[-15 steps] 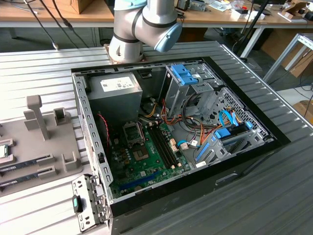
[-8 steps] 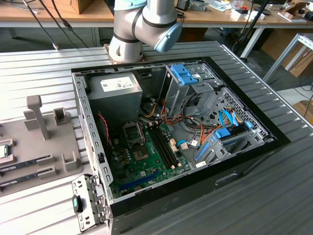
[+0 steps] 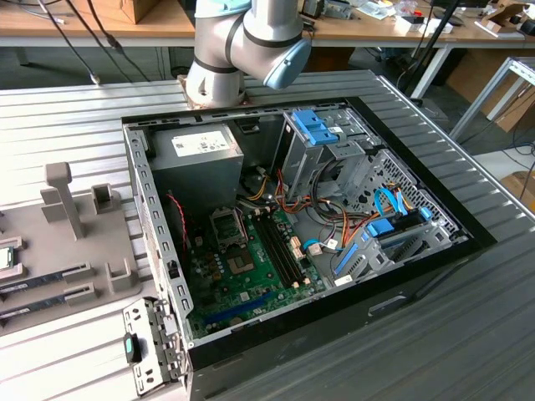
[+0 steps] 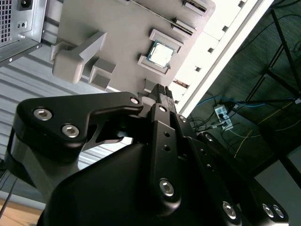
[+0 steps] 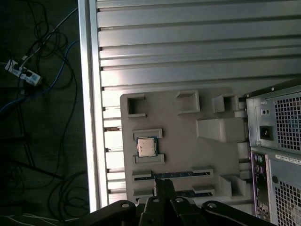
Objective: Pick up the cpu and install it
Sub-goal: 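Reach for the cpu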
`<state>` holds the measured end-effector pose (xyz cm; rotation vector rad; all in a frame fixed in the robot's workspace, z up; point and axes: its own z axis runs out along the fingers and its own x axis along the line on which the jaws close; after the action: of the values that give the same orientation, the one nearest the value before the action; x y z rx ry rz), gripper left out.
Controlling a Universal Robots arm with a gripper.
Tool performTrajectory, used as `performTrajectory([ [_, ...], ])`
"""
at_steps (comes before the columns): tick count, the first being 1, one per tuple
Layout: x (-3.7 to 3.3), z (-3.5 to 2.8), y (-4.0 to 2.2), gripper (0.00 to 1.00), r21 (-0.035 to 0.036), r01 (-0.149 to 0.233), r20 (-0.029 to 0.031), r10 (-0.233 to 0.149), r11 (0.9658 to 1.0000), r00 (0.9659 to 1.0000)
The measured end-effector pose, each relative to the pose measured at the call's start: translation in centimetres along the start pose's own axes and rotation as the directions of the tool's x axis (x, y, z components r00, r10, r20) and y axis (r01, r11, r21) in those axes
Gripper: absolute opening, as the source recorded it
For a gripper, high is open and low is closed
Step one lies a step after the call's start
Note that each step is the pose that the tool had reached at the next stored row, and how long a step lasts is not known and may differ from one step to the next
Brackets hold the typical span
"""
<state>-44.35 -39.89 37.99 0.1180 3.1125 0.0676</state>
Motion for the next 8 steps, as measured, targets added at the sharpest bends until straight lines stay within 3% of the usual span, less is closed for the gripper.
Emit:
performTrajectory([
  [8, 0.01, 0.21, -0.01, 0.11, 0.0, 0.0, 0.0, 0.0, 1.0, 1.0],
])
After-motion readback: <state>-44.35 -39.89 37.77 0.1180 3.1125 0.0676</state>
